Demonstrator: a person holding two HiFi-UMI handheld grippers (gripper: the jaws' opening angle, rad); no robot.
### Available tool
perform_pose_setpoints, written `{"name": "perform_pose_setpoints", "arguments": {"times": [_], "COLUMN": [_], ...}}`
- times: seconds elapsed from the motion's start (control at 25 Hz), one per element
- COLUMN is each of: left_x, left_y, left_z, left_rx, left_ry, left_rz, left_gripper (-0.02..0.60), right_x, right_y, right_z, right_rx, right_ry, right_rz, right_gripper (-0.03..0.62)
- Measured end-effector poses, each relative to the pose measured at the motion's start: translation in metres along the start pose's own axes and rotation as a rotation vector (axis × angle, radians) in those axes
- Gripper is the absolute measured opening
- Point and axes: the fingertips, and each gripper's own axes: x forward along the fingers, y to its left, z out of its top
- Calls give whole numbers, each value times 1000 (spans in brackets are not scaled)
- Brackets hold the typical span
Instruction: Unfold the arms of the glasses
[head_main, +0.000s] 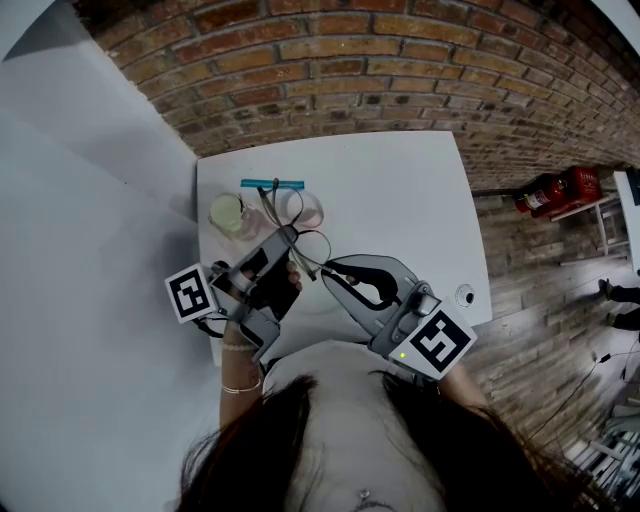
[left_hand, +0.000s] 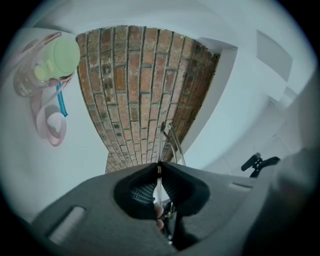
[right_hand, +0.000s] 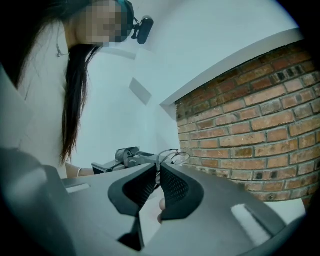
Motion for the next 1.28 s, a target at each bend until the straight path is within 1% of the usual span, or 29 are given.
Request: {"name": "perform_pose_setpoints", "arguments": {"times": [0.24, 0.56, 1.0, 1.08, 1.2, 1.28], "left_x": [-3, -6, -7, -7, -7, -7], "left_y": [7, 15, 27, 28, 30, 31], "left_z": [-1, -5, -11, -13, -16, -19], "left_rx": [-2, -6, 1, 4, 6, 6], "left_ry": [0, 3, 25, 30, 40, 48], "left_rz": [19, 49, 88, 97, 108, 113], "left_gripper": [23, 23, 23, 23, 23, 21], "right_x": [-1, -2, -2, -2, 0, -1], "right_y": [-1, -3, -8, -9, -10, -11], "right_z": [7, 16, 28, 34, 54, 53], "right_rx": [16, 32, 38, 39, 33, 32], "right_ry": [-25, -34, -66, -84, -157, -153], "right_rz": [-1, 3, 2, 1, 6, 5], "right_gripper": [34, 34, 34, 34, 34, 34]}}
